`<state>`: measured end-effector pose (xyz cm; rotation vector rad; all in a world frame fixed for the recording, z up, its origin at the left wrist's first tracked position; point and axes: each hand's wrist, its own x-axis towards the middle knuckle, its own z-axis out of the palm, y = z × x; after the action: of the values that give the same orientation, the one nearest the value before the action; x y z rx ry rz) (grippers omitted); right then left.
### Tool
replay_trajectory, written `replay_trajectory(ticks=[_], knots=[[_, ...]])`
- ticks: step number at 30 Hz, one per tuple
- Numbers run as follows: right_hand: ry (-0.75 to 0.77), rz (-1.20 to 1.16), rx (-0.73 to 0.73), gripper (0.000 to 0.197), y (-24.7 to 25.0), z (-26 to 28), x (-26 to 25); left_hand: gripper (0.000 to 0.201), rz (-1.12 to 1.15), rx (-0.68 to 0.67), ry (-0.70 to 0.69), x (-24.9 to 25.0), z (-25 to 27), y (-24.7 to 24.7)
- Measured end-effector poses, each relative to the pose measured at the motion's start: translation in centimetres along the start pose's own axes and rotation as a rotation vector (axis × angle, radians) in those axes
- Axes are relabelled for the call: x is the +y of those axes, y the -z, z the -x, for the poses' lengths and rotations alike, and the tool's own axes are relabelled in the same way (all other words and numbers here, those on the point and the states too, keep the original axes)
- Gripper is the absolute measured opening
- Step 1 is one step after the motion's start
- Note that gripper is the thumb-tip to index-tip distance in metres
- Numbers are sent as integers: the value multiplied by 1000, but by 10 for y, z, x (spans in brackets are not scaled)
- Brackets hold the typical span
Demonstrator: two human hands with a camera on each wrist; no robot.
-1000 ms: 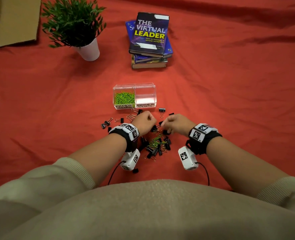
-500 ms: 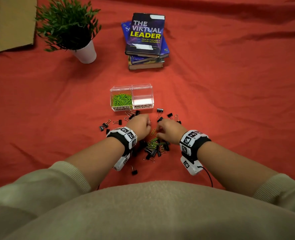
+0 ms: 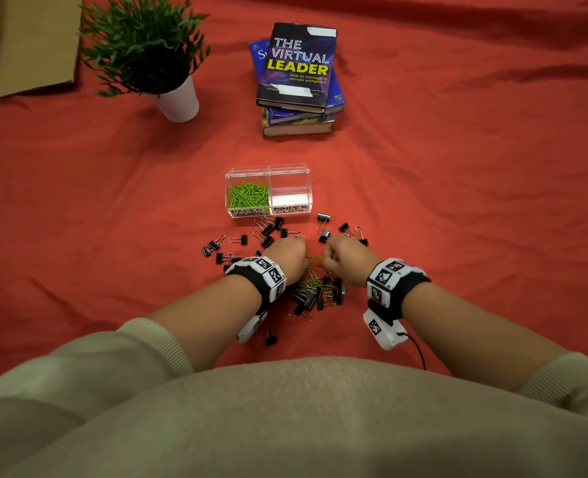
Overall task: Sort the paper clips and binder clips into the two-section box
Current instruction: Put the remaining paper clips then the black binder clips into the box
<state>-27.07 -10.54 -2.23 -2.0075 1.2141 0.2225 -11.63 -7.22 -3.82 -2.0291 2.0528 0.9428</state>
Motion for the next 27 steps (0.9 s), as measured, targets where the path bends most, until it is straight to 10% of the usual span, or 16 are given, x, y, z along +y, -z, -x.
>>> replay_trajectory(ticks=[10, 18, 27], knots=[[-157, -708, 60, 13, 34, 7, 11, 3, 428, 55, 40, -12, 13, 18], [-277, -1042, -62, 25, 19, 13, 9, 30, 740, -82, 118, -6, 23, 13], [-92, -164, -22, 13, -7, 16, 4, 30, 18, -145, -101, -5, 41, -10]])
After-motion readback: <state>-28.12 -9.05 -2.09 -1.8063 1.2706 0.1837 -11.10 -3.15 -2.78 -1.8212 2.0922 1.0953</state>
